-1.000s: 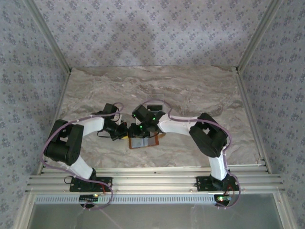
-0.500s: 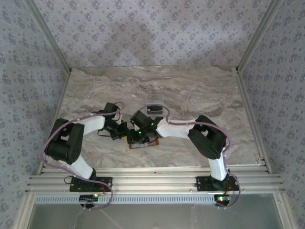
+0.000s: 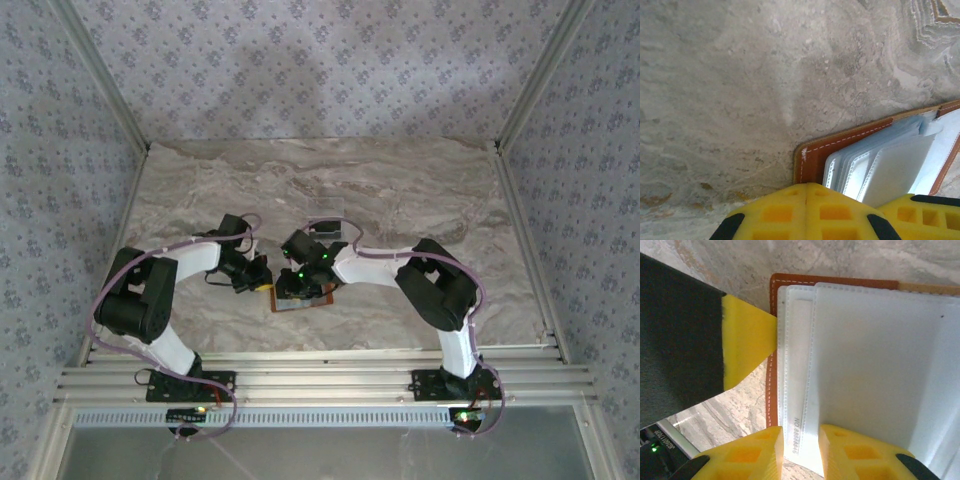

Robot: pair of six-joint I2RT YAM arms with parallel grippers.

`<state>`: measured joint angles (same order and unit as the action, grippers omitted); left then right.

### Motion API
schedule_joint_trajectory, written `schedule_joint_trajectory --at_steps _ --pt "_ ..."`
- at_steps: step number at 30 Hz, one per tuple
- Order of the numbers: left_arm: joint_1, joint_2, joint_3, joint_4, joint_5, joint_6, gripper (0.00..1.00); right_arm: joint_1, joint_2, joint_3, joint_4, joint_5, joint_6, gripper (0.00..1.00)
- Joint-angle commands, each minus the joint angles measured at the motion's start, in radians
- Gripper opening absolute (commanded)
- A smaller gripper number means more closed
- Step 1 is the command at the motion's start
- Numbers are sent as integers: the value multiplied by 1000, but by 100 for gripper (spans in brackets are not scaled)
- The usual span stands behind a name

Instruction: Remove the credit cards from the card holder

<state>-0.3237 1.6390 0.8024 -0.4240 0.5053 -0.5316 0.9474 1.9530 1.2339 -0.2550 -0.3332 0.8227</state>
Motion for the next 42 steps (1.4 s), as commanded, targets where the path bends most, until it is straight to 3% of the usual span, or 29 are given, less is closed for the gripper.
schedule_joint_trajectory --at_steps 1,8,18,28,32,36,42 --pt "-3 51 -17 -45 -136 18 0 4 2 12 -144 100 -15 30" --pt "-3 53 -14 -45 -131 20 0 26 17 93 -307 232 -27 40" --pt "-2 47 -12 -48 -122 24 0 52 35 210 -528 413 -36 45" --pt "-3 43 -7 -56 -123 28 0 43 23 226 -646 511 -27 48" --pt "-5 32 5 -57 -112 28 0 15 11 178 -615 475 -29 48" --pt "-15 13 27 -63 -103 38 0 -12 -17 91 -498 358 -28 46" --pt "-24 -62 42 -68 -106 19 10 -30 -53 5 -370 253 -21 35"
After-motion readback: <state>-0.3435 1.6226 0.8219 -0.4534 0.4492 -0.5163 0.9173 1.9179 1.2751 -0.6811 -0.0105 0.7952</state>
